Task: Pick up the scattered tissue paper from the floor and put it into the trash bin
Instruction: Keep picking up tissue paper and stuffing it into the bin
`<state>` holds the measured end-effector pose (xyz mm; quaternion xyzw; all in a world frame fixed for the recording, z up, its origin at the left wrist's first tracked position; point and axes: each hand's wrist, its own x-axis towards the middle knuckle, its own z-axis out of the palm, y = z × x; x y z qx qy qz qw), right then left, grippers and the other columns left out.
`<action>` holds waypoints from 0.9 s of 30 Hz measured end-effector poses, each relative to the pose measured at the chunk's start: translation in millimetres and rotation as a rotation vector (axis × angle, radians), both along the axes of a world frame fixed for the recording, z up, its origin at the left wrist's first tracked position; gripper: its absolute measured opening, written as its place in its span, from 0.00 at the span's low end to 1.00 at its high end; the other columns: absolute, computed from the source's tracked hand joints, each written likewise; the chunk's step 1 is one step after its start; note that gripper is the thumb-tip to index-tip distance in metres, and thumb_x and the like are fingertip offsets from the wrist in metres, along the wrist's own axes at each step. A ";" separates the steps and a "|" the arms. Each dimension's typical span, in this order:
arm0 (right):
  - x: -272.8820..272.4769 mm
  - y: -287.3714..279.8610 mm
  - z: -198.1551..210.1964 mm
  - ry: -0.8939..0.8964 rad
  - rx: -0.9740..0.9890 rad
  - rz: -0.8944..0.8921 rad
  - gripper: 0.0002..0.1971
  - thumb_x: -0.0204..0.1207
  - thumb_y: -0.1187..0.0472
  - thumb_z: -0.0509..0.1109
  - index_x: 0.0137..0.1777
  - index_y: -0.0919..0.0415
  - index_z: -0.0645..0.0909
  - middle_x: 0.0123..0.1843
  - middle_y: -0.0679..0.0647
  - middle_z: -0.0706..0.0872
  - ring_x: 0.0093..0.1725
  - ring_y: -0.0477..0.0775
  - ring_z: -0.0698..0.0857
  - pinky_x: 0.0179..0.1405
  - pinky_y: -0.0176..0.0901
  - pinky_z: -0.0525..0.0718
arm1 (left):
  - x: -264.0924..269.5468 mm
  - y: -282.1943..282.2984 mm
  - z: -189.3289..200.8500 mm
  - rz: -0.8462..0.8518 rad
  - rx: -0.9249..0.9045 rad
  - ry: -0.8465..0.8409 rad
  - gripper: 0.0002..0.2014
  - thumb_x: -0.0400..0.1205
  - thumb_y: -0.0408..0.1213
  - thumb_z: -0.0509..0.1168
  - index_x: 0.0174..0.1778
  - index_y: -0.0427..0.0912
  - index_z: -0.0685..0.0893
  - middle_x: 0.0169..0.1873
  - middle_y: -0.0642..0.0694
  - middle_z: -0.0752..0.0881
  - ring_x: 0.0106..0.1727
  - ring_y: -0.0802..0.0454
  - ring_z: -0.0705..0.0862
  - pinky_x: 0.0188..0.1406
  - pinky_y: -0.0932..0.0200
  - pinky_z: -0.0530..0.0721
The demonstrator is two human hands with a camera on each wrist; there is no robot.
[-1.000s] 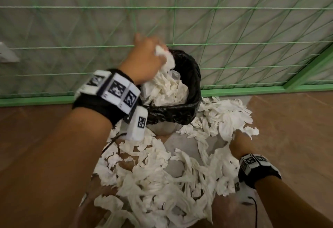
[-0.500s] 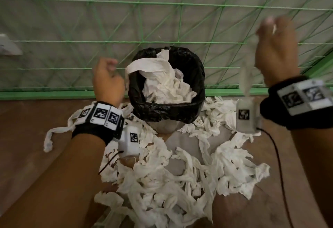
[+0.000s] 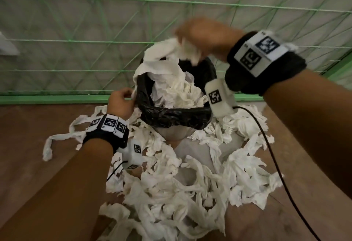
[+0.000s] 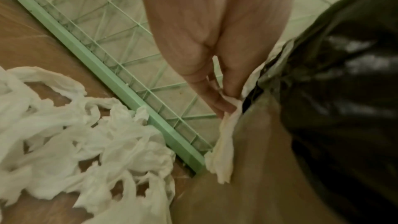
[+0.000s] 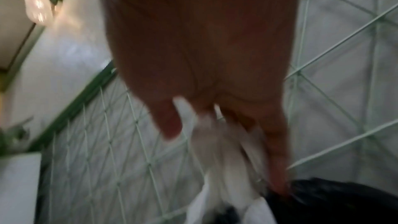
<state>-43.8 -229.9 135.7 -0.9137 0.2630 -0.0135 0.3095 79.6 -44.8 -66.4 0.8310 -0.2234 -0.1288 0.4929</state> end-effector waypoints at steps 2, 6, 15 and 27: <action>-8.0 5.4 -30.8 0.327 -0.034 0.172 0.22 0.84 0.42 0.55 0.56 0.55 0.85 0.59 0.52 0.84 0.50 0.50 0.82 0.53 0.44 0.78 | 5.7 6.7 14.0 0.099 -0.093 0.044 0.09 0.76 0.28 0.71 0.46 0.46 0.83 0.46 0.42 0.85 0.48 0.46 0.84 0.45 0.53 0.85; -25.8 -2.8 -42.1 0.156 -0.012 0.084 0.16 0.83 0.51 0.61 0.64 0.57 0.83 0.65 0.52 0.83 0.63 0.52 0.78 0.59 0.43 0.72 | 16.6 8.6 84.8 0.183 -0.281 -0.120 0.14 0.74 0.32 0.74 0.37 0.57 0.77 0.38 0.56 0.83 0.43 0.57 0.83 0.44 0.59 0.87; -142.3 -66.1 -151.1 0.171 0.102 -0.530 0.05 0.72 0.59 0.64 0.37 0.56 0.79 0.44 0.62 0.79 0.46 0.58 0.77 0.47 0.47 0.76 | -44.6 -64.4 139.4 -0.529 0.185 -0.487 0.04 0.74 0.34 0.69 0.39 0.44 0.90 0.34 0.48 0.86 0.38 0.51 0.85 0.43 0.55 0.84; -198.7 -12.1 -234.6 0.544 -0.191 -0.276 0.13 0.74 0.71 0.61 0.55 0.65 0.84 0.58 0.65 0.86 0.60 0.67 0.84 0.53 0.47 0.80 | -42.7 -51.0 106.1 -0.381 0.208 -0.484 0.14 0.80 0.48 0.58 0.48 0.48 0.88 0.51 0.49 0.85 0.57 0.47 0.80 0.64 0.46 0.73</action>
